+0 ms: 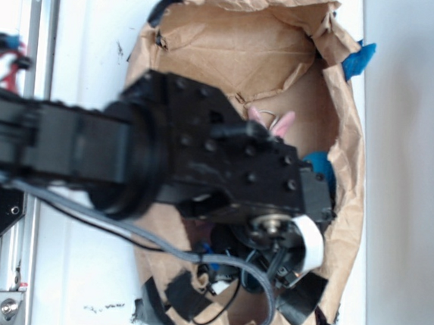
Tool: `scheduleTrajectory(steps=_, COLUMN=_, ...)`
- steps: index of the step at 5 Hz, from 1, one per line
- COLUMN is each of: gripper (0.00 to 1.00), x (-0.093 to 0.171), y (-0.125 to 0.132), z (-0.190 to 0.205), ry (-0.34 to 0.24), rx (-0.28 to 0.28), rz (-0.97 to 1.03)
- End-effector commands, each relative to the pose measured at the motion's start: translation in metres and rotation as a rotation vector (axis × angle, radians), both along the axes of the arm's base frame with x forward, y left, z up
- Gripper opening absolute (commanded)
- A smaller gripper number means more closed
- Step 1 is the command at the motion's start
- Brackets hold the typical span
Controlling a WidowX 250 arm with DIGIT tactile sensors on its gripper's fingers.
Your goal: Grab the plastic pickle.
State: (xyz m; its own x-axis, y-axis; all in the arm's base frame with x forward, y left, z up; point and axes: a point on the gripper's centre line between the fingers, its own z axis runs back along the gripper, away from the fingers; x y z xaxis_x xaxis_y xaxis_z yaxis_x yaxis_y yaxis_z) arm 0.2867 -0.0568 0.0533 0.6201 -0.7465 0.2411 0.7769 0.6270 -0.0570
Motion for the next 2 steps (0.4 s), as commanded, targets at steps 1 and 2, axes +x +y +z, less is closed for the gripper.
scheduleTrajectory(steps=1, gripper=1.00, x=-0.017, y=-0.017, z=-0.012, ry=-0.017, rx=-0.010, rz=-0.145)
scheduleTrajectory(steps=2, gripper=1.00, x=-0.021, y=-0.010, z=-0.028, ry=-0.004, rx=0.045, rz=-0.158)
